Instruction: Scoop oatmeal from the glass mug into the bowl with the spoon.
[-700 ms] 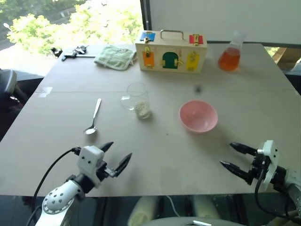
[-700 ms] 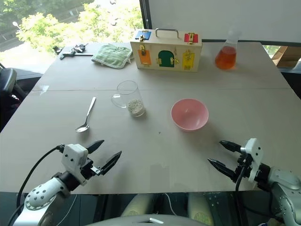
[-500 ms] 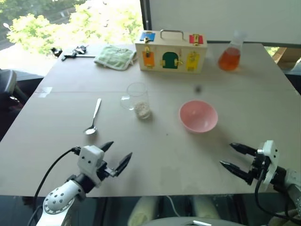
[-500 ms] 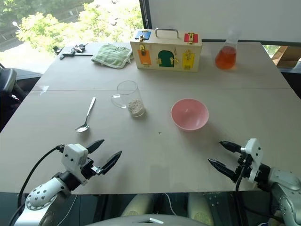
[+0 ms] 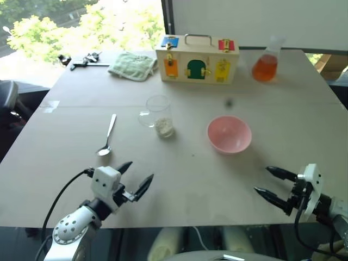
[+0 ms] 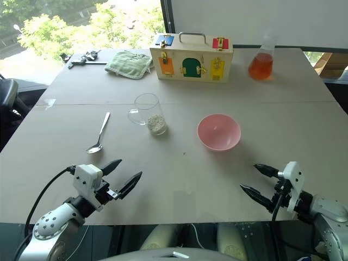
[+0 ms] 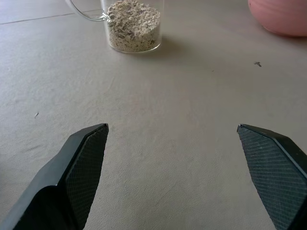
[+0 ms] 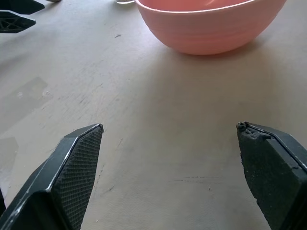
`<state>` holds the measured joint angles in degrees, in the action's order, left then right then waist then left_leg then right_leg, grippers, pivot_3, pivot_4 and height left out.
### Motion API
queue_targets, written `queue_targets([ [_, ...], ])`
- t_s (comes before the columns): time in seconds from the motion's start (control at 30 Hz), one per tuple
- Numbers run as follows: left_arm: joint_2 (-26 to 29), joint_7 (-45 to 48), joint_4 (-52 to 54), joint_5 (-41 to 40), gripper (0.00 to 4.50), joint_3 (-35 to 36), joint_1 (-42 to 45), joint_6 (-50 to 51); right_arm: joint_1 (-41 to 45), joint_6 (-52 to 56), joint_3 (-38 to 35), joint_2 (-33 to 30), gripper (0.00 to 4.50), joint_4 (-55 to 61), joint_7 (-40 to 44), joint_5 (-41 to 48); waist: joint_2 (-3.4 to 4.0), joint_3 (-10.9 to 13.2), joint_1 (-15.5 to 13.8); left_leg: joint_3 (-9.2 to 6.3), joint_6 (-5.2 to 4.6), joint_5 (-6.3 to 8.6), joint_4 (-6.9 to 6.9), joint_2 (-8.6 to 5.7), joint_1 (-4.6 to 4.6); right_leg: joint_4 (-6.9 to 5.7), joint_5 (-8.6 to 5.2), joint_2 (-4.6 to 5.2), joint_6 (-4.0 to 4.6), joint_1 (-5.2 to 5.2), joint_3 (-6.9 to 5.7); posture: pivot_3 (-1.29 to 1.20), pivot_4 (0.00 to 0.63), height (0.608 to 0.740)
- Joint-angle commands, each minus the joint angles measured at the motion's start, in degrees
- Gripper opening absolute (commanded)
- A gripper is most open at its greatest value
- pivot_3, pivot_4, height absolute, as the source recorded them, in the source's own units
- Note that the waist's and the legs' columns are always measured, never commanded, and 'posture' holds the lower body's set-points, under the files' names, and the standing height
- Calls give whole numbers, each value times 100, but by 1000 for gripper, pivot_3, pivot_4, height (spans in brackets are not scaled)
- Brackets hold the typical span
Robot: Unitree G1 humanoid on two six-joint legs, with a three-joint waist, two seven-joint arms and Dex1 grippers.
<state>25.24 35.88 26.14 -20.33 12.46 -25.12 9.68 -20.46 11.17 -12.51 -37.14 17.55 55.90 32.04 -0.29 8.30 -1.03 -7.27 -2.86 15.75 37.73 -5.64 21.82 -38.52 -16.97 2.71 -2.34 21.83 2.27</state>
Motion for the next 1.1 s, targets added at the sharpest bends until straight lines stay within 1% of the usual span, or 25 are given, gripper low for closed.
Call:
queue_targets([
  [0.03, 11, 5, 64, -44, 4462, 58, -23, -98, 18, -1, -161, -19, 4500, 188, 21, 107, 0, 0, 0, 0, 0, 0, -1, 0, 0, 0, 0, 0, 0, 0, 0, 0, 150, 740],
  [0.13, -36, -112, 113, -58, 4462, 111, 40, -71, 71, 84, -109, -32, 4500, 334, 21, 188, 0, 0, 0, 0, 0, 0, -2, 0, -1, 0, 0, 0, 0, 0, 0, 0, 150, 740],
  [0.2, 39, -319, 34, 134, 4462, 253, 230, -85, 126, 311, -49, -85, 4500, 589, -10, 319, 0, 1, -1, -1, 0, 0, -2, 0, -1, 0, 0, 0, 0, 0, 0, 0, 150, 740],
  [0.3, 205, -597, -225, -261, 4462, 844, 757, 314, 190, 823, 40, -236, 4500, 1118, -99, 610, 4, 6, -9, -3, 1, -1, -2, 0, -2, -3, 0, -1, 0, 1, -3, 0, 150, 740],
  [0.33, 314, -594, -265, -456, 4462, 1063, 939, 450, 240, 1027, 76, -285, 4500, 1353, -153, 783, 2, 7, -10, -10, 2, -2, -2, 1, -1, -4, 0, -2, 0, 2, -9, 0, 150, 740],
  [0.43, 698, -527, -281, -733, 4462, 1433, 1349, 810, 460, 1535, 158, -389, 4500, 1914, -346, 1290, -4, 11, 5, -17, 4, -2, -2, 1, 1, -1, 0, -3, 0, 3, -17, 0, 150, 740],
  [0.53, 1124, -1069, -534, -856, 4462, 1752, 2103, 1650, 919, 1939, 221, -426, 4500, 2294, -662, 1737, -15, 18, 6, -16, 7, -4, -2, -2, 4, 2, 2, -1, -2, 7, -17, 0, 150, 740],
  [0.63, 1545, -1447, -723, -633, 4462, 1624, 2579, 2477, 1365, 2183, 359, -416, 4500, 2456, -908, 1926, -23, 24, 9, -20, 9, -6, -2, -3, 3, -1, 4, -2, -5, 7, -20, 0, 150, 740],
  [0.67, 1669, -1496, -780, -668, 4462, 1534, 2737, 2801, 1553, 2235, 425, -375, 4500, 2496, -1012, 1972, -23, 24, 12, -21, 9, -6, -3, -3, 3, -1, 5, -3, -6, 10, -21, 0, 150, 740],
  [0.73, 1888, -1567, -975, -495, 4462, 1296, 3042, 3096, 1955, 2269, 552, -275, 4500, 2534, -1216, 1964, -30, 29, 21, -20, 22, -13, -8, -6, 1, 0, 5, -1, -6, 9, -17, 0, 150, 740],
  [0.8, 1901, -1809, -1227, -496, 4462, 1279, 3383, 3597, 2245, 2213, 625, -212, 4500, 2514, -1330, 1829, -35, 32, 21, -18, 28, -17, -12, -6, 7, -3, 6, -2, -7, 23, -14, 0, 150, 740],
  [0.87, 1903, -1871, -1545, -457, 4462, 1251, 3686, 3759, 2477, 2145, 675, -174, 4500, 2480, -1397, 1707, -41, 34, 21, -19, 30, -18, -17, -7, 10, -4, 6, -1, -7, 28, -14, 0, 150, 740],
  [0.93, 1925, -1859, -1831, -353, 4462, 1132, 3873, 3811, 2604, 2048, 745, -202, 4500, 2475, -1341, 1551, -43, 35, 22, -19, 33, -20, -26, -7, 11, -4, 6, -1, -6, 33, -15, 0, 150, 740],
  [1.1, 1742, -1756, -2265, -238, 4462, 756, 4088, 3970, 2702, 1890, 898, -229, 4500, 2471, -1253, 1214, -43, 35, 23, -14, 37, -23, -30, -8, 27, -2, 6, 1, -6, 54, -7, 0, 150, 740],
])
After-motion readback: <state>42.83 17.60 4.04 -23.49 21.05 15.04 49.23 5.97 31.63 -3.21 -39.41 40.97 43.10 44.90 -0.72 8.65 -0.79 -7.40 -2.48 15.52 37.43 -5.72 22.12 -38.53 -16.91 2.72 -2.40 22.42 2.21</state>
